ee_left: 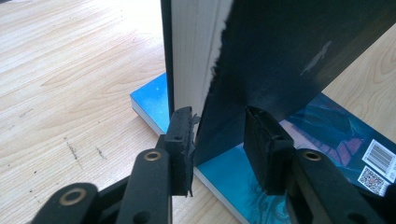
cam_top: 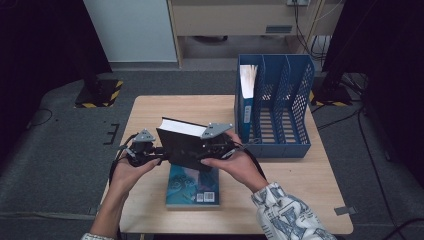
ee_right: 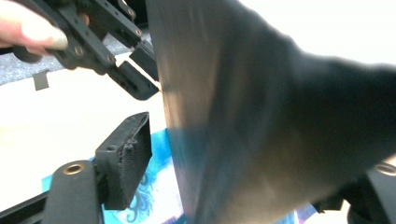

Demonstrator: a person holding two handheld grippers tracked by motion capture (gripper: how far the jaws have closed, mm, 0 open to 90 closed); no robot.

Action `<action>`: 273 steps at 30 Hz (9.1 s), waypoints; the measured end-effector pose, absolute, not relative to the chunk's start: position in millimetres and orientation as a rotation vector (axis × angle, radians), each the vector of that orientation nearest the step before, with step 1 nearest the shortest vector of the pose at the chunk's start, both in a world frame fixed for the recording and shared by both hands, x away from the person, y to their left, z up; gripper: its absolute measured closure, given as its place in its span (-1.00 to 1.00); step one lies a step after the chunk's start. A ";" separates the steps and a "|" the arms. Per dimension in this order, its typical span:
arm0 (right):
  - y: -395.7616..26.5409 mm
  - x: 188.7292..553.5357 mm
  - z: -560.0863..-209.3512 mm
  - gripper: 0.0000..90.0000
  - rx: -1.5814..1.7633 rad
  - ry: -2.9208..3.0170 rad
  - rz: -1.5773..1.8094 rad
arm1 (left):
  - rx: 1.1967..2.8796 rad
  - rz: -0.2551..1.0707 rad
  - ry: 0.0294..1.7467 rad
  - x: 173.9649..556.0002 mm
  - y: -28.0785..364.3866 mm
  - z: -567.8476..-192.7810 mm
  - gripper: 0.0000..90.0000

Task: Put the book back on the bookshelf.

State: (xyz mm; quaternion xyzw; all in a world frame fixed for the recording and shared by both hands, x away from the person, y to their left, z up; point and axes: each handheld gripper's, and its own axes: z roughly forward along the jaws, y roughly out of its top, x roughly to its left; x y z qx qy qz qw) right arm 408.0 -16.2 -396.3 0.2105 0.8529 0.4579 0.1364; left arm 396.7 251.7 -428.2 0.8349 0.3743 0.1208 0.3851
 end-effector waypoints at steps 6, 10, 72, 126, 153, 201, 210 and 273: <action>-12.4 412.0 -394.2 -0.45 0.603 2.454 1.356 | 2.114 0.334 0.973 389.2 254.5 -438.4 0.14; -11.5 413.0 -391.9 -0.43 0.605 2.446 1.370 | 2.100 0.348 1.011 385.0 259.7 -452.0 -0.09; -10.6 431.9 -385.0 0.13 0.939 2.343 1.611 | 1.978 0.417 1.326 381.1 314.6 -502.5 -0.78; -62.9 439.7 -363.7 0.17 1.276 2.188 1.710 | 2.019 0.431 1.369 387.5 322.8 -519.0 -0.84; -102.3 420.5 -355.4 0.16 1.291 2.151 1.711 | 2.069 0.473 1.330 387.6 321.1 -530.4 -0.88; -217.9 366.2 -323.6 0.16 1.405 1.886 1.744 | 2.060 0.532 1.308 384.1 319.3 -536.3 -0.98; -239.5 367.7 -315.9 0.16 1.440 1.822 1.700 | 2.059 0.534 1.309 383.8 318.7 -536.5 -0.99; -304.8 455.6 -288.5 0.16 1.567 1.579 1.435 | 2.056 0.534 1.311 384.2 317.4 -536.8 -1.00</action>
